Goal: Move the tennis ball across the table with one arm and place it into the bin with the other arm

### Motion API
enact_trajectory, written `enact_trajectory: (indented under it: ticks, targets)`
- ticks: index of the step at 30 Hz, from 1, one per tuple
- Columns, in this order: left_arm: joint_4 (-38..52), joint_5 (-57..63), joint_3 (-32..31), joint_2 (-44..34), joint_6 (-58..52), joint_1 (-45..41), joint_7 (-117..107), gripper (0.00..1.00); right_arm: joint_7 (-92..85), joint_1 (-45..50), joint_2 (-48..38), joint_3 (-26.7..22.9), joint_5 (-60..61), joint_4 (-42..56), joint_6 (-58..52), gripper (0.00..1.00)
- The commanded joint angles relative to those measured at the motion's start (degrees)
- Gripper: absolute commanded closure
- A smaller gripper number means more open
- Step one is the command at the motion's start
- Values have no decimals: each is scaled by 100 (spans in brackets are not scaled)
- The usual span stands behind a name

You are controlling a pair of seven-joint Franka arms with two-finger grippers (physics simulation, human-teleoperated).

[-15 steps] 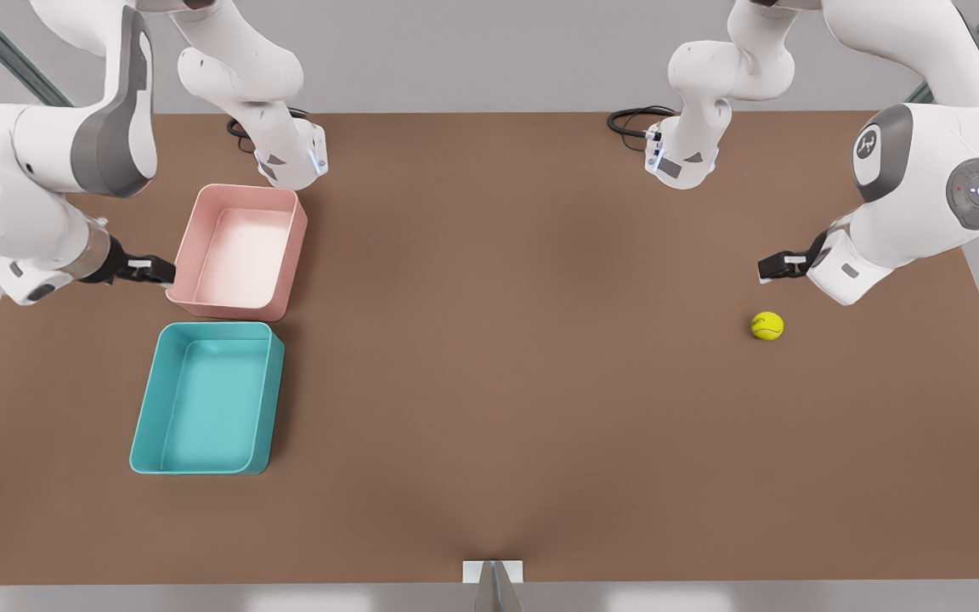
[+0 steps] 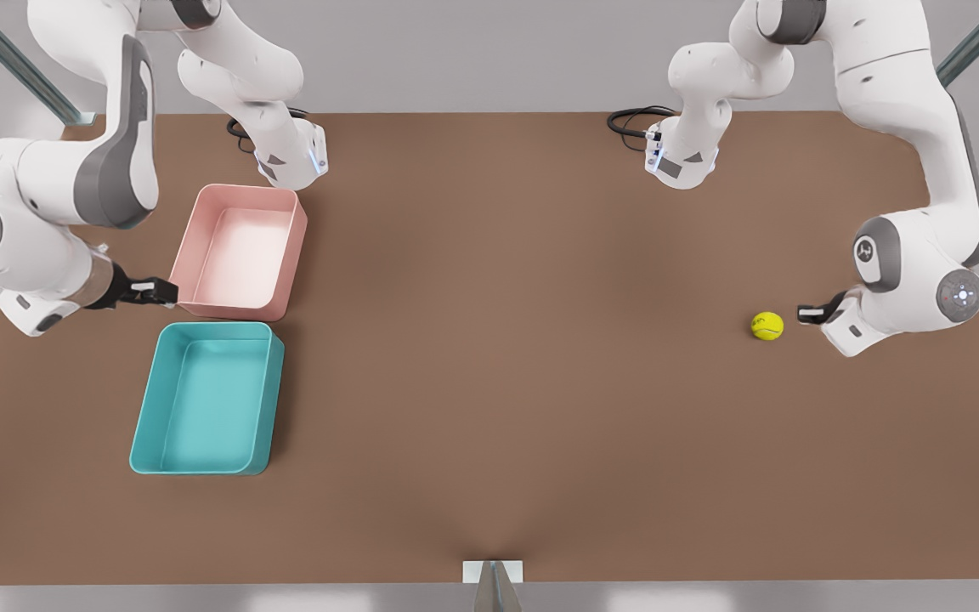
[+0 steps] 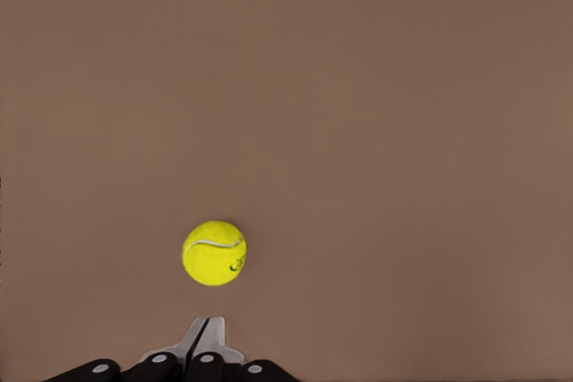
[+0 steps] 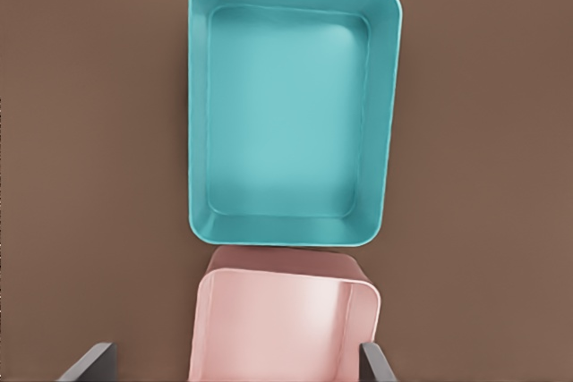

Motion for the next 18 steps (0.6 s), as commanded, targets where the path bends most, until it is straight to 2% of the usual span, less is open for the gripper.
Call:
enact_trajectory:
  ticks: [1, 3, 6, 8, 13, 18]
  targets:
    - [-8, -146, 54, 200, 551, 249, 8600, 79, -352, -15, 30, -5, 58, 44, -217, 0]
    - [-165, 143, 54, 517, 744, 671, 9726, 79, -352, -14, 30, -5, 67, 79, -217, 0]
    - [-1053, 557, 54, 517, 2370, 918, 10923, 79, -344, -14, 39, -5, 32, 79, -226, 0]
    - [-1317, 557, 54, 535, 2748, 918, 10923, 79, -352, -32, 161, -14, 23, 280, -252, 0]
    - [-1343, 557, 45, 746, 3091, 918, 10897, 79, -361, -32, 170, -14, 5, 316, -358, 0]
    - [-1800, 645, 54, 754, 3311, 847, 10879, 79, -361, -58, 179, -49, 23, 325, -366, 0]
